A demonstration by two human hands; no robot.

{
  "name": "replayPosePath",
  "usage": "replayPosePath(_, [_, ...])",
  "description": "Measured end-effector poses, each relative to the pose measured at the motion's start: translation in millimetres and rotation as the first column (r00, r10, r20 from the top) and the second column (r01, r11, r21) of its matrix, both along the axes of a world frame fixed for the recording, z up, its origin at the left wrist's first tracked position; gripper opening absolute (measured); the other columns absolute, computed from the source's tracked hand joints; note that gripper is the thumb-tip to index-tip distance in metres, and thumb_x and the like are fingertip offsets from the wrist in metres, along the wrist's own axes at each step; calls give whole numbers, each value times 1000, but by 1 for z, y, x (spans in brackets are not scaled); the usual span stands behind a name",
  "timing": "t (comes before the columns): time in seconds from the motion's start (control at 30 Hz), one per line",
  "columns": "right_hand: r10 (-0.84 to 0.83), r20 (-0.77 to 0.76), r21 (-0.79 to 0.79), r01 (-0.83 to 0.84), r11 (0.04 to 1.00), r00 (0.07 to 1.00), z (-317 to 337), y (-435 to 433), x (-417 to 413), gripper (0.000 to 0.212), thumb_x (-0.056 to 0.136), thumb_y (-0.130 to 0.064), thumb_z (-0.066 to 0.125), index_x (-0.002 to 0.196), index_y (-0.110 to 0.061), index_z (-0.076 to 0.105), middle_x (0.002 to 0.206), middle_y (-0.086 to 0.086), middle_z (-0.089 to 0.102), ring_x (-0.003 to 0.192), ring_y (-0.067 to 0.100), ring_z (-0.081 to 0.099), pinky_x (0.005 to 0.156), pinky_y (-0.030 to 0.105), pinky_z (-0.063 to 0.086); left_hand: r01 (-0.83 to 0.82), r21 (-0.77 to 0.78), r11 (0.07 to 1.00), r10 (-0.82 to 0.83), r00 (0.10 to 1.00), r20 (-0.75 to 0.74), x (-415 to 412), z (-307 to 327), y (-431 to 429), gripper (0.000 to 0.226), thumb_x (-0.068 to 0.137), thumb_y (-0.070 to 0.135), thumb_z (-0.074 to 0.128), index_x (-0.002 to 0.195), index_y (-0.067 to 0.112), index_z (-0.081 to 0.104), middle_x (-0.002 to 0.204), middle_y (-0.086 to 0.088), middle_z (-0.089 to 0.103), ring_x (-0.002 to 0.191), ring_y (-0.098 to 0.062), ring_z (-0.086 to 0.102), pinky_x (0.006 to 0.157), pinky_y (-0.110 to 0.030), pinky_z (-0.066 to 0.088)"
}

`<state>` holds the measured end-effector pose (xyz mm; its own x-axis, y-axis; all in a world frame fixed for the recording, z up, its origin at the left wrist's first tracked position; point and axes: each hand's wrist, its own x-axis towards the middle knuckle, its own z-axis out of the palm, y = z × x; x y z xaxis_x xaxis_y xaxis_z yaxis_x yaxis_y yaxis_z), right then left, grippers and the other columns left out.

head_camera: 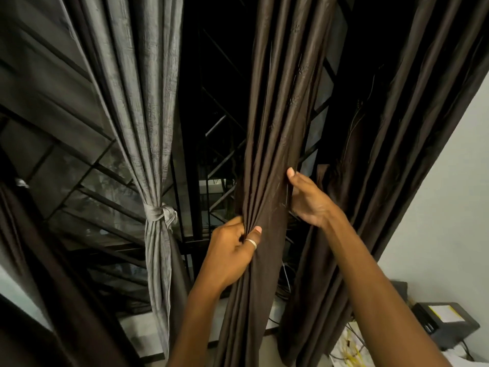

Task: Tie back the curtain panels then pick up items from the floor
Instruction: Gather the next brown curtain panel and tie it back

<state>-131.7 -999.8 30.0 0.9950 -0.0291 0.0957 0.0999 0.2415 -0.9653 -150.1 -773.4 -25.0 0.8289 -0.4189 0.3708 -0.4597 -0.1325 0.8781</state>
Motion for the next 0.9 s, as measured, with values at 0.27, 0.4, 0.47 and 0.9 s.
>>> replayPosePath(0.27, [186,112,159,-202,966,976,19,7,20,80,50,-33,102,118,-8,70,113,14,75,105,28,73,89,43,61,4,-30,1000,-3,999,35,9,43,-9,68,78,48,64,135,53,27,113,35,63,96,5,69,80,-30,61])
replayPosePath(0.4, [173,112,129,-187,974,978,23,9,21,69,53,-26,101,114,-7,74,114,17,75,105,29,73,87,41,61,-160,24,987,150,958,244,16,65,-15,45,87,56,56,129,43,43,92,16,72,76,-5,71,69,-42,63])
replayPosePath(0.47, [103,112,86,-113,990,988,25,8,20,60,66,-17,94,119,-4,71,116,18,74,108,31,72,87,40,61,-245,31,969,221,915,337,17,66,-13,33,92,49,52,122,37,53,77,6,70,58,-10,64,58,-42,59])
replayPosePath(0.9, [-557,599,-437,818,374,575,12,88,-33,10,98,-21,62,98,-12,59,94,-1,61,85,12,61,75,28,50,-505,42,862,416,752,510,6,57,-39,27,98,15,56,123,9,65,125,-5,59,78,-16,64,58,-27,46])
